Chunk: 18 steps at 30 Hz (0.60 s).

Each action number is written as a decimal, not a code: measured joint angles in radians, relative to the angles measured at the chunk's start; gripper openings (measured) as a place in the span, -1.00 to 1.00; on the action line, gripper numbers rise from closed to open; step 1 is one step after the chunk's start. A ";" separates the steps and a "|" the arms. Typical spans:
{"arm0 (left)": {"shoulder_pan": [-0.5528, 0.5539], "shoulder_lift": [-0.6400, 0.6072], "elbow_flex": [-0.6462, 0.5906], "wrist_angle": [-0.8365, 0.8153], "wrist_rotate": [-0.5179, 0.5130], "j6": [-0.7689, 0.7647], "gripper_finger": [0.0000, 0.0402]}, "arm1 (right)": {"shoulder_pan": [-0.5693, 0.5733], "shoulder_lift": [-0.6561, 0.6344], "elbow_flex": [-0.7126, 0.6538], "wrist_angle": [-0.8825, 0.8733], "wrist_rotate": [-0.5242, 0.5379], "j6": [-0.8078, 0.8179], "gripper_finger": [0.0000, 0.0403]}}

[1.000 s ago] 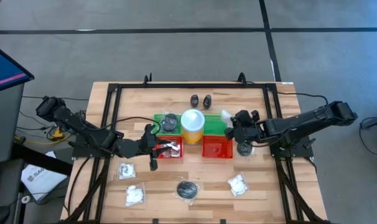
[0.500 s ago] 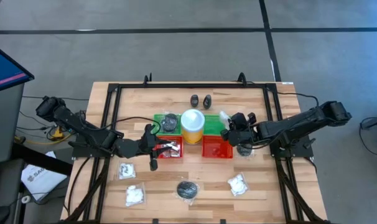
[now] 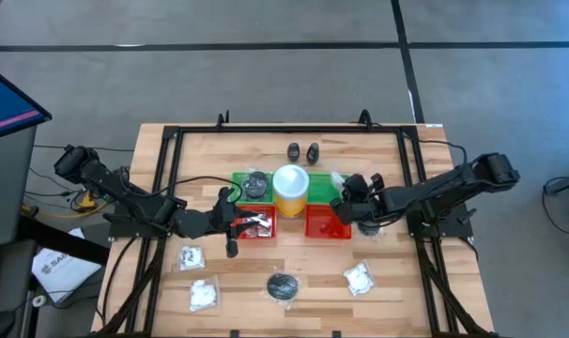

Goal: Pick & Place Travel size toiletries
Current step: Put the vanity pack into the right green basket, then put the right vanity pack into the right green basket

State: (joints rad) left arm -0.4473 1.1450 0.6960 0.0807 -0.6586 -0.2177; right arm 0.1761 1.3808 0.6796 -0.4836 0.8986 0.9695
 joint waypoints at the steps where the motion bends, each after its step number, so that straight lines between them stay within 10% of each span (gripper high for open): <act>1: 0.000 0.000 0.000 0.000 0.000 0.000 -0.56 | 0.000 0.003 0.000 0.001 -0.003 0.001 -0.75; 18: 0.000 0.000 0.000 0.004 0.000 0.000 -0.56 | 0.000 -0.022 0.003 -0.010 -0.005 -0.040 -0.09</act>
State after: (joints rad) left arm -0.4473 1.1450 0.6960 0.0848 -0.6586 -0.2176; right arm 0.1764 1.3585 0.6821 -0.4940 0.8932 0.9300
